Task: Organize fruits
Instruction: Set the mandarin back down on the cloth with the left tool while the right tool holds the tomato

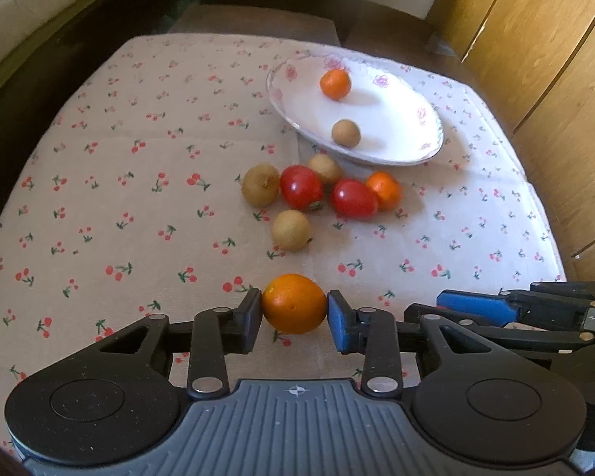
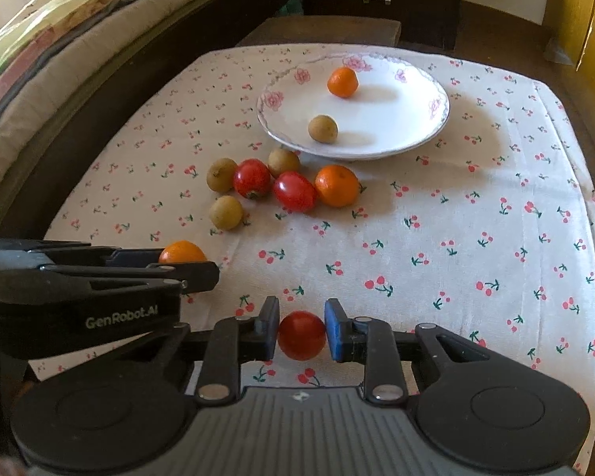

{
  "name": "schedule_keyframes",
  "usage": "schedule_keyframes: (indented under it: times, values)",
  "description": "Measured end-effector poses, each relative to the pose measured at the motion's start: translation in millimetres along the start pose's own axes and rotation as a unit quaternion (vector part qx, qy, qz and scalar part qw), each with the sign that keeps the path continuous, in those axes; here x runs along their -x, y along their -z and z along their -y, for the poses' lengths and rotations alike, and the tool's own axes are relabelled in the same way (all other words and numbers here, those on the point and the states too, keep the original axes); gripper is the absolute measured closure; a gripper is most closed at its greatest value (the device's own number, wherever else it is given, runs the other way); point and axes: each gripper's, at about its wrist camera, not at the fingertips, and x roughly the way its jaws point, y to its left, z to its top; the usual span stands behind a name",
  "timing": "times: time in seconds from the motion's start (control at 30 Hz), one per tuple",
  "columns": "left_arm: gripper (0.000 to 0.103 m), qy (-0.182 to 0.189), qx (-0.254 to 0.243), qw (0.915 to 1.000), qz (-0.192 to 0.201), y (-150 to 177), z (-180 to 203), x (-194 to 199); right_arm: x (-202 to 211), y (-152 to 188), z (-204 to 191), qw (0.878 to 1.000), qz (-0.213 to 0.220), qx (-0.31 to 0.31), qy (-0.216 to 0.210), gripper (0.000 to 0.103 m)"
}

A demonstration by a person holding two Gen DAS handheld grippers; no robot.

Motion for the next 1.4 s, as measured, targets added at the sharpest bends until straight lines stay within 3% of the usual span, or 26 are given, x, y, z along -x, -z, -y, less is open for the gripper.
schedule_keyframes:
  times: [0.27,0.5,0.7,1.07,1.4]
  values:
    - [0.059,0.007,-0.003,1.0,0.007,-8.9,9.5,2.3,3.1,-7.7,3.2,1.0,-0.002,-0.009,-0.007,0.082]
    - [0.059,0.006,0.003,1.0,0.005,-5.5,0.2,4.0,9.4,8.8,-5.1,1.0,-0.009,-0.002,-0.019,0.081]
    - [0.059,0.01,0.006,0.9999,-0.001,-2.5,-1.9,5.8,-6.5,11.5,-10.3,0.999,-0.034,0.011,-0.012,0.075]
    - [0.059,0.019,0.006,0.9998,-0.004,-3.8,3.3,5.5,-13.6,17.2,-15.8,0.998,-0.048,0.031,0.02,0.075]
    - [0.062,0.021,-0.002,0.9997,0.007,-19.0,13.1,10.9,6.2,-4.6,-1.4,0.999,-0.015,0.007,0.035,0.075]
